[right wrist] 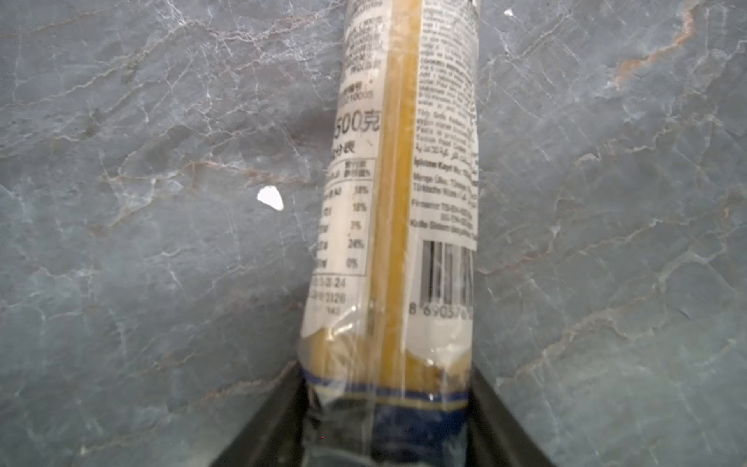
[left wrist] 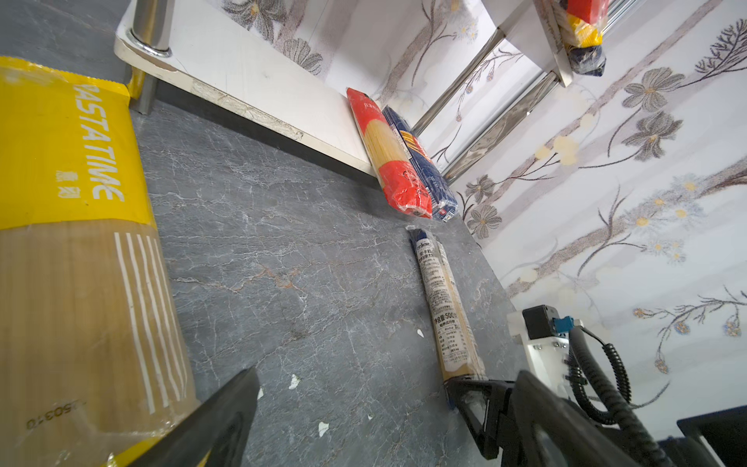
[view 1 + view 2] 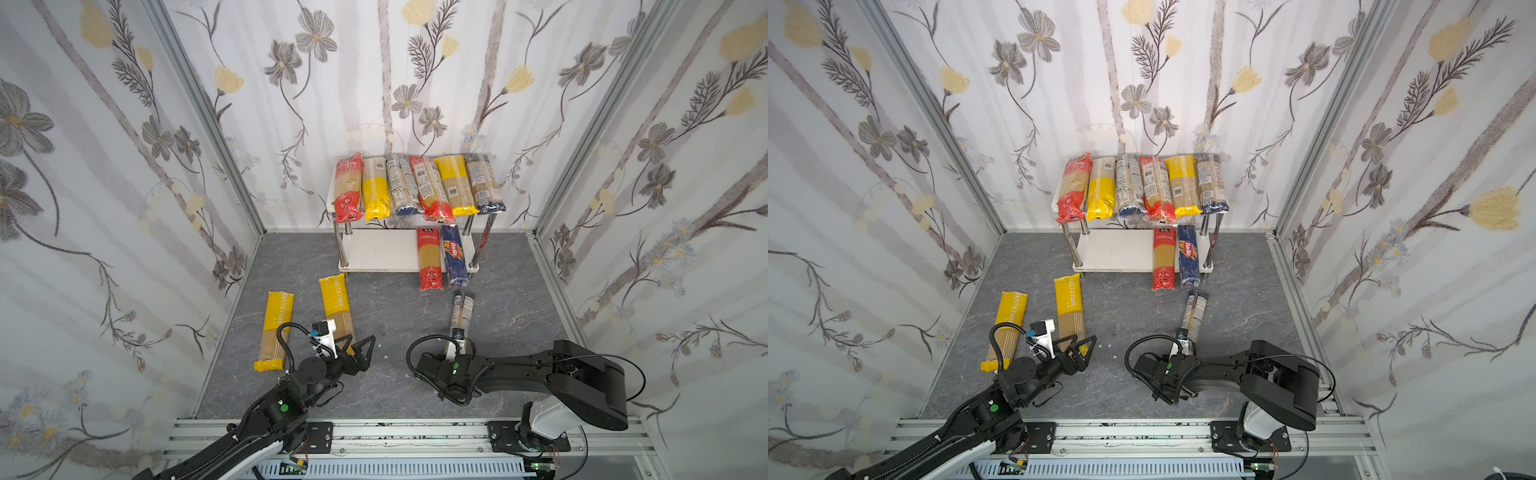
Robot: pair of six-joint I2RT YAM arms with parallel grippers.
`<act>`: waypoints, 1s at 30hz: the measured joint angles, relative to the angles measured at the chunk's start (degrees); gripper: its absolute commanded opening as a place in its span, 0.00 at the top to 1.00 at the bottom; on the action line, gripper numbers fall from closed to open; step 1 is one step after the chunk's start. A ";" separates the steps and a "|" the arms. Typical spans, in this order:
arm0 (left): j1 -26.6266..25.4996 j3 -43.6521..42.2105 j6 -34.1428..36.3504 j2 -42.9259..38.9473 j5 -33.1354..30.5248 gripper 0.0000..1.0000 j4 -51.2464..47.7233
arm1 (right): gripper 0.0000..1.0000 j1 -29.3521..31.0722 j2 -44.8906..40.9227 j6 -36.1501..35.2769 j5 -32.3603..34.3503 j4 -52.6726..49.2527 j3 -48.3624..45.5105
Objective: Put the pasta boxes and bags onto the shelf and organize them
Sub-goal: 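Lift the clear Ankara bag upright with the right gripper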
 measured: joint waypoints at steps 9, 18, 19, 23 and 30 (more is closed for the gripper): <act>-0.07 0.13 -1.27 0.24 0.22 0.00 -1.53 | 0.00 1.22 -0.46 3.28 1.57 0.35 -1.75; -0.07 2.36 -1.22 3.45 -0.11 0.00 -1.66 | 0.00 -0.09 1.38 3.17 7.43 10.56 -5.73; -0.07 2.49 -1.22 3.76 -0.26 0.00 -1.66 | 0.00 -0.31 1.36 2.71 8.31 11.96 -6.51; -0.07 2.86 -1.01 5.07 -0.94 0.00 -1.66 | 0.00 -0.92 2.34 0.76 11.85 18.14 -9.94; -0.07 4.68 -0.55 7.72 -1.09 0.00 -1.64 | 0.14 -0.74 9.16 0.28 20.06 27.58 -11.17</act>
